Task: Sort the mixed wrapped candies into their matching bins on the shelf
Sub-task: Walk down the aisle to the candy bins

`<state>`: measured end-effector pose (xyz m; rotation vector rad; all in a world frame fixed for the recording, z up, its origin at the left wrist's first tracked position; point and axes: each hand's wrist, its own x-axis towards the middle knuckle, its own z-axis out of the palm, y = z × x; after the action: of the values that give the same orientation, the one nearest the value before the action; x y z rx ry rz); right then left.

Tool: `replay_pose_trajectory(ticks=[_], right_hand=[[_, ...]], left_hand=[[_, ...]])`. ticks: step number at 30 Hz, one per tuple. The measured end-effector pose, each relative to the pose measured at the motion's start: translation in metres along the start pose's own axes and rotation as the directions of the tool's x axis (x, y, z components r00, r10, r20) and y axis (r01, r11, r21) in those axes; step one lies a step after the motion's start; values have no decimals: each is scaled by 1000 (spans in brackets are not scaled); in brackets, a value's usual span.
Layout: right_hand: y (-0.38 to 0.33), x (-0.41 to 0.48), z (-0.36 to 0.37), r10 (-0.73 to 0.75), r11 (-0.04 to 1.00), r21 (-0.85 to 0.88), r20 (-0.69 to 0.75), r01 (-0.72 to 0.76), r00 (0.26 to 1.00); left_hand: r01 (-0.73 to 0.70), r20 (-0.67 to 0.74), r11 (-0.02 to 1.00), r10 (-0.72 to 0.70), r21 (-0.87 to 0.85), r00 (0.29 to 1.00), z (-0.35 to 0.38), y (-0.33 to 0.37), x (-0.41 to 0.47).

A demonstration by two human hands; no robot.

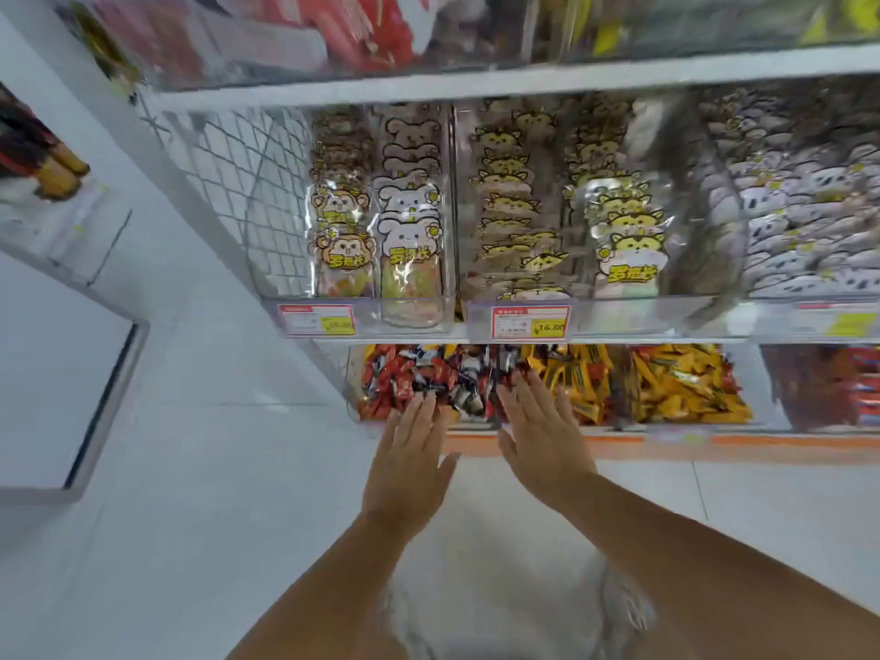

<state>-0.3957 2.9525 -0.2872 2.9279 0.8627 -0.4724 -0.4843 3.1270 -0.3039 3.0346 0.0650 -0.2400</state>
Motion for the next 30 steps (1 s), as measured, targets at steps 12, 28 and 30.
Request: replay_pose_trajectory(ticks=[12,28,30], right_hand=[[2,105,111,-226,971,-76,-598,226,769],[2,109,145,-230,971,-96,-631,219,741],[7,108,142,-224,971,-76,-623,227,750]], left_hand=[[41,-533,995,13,90,846,96,-63,101],[142,-599,987,-73,68,797,159,-58,79],[143,-605,988,-85,49,792,160,-60,77]])
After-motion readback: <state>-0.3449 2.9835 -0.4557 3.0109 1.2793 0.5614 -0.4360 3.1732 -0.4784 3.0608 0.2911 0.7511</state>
